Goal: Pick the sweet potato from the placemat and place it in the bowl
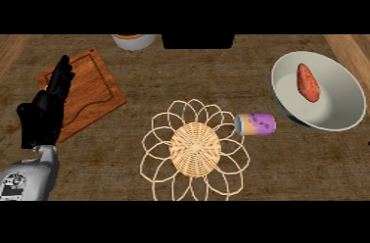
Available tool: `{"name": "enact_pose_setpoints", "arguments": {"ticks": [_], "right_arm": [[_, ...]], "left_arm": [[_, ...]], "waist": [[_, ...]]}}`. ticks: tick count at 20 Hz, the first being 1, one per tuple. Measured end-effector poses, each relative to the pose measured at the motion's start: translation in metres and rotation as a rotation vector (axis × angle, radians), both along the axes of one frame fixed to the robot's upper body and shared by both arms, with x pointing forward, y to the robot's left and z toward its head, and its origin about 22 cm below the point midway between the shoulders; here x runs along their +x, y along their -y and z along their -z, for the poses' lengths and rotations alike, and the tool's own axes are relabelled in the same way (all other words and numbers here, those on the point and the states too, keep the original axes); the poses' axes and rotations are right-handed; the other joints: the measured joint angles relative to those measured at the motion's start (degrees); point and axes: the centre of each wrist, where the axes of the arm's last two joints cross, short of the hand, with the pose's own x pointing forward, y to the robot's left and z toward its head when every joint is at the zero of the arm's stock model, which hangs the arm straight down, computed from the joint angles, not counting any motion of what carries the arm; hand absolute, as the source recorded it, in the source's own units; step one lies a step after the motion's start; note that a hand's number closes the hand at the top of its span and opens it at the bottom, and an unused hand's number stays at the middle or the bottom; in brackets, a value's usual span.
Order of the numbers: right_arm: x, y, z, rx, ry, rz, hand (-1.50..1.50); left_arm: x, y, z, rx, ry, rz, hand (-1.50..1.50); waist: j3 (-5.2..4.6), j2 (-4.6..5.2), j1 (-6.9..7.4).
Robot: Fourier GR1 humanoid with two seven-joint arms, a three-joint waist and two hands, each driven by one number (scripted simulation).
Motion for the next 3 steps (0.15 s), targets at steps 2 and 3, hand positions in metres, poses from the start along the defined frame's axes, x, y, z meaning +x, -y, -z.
{"name": "enact_pose_setpoints", "arguments": {"ticks": [2, 3], "right_arm": [[-0.0114, -0.0010, -0.0025, 0.002, 0.007, -0.006, -1.50], [-0.0145, -0.0015, -0.0024, 0.002, 0.011, -0.012, -1.50]], "left_arm": [[-0.0025, -0.0020, 0.0052, -0.003, -0.001, -0.002, 0.00], [-0.0013, -0.0025, 0.0022, -0.003, 0.003, -0.001, 0.00]], "waist": [[-0.01, 0.02, 0.08], [-0.01, 0.04, 0.17]]}}
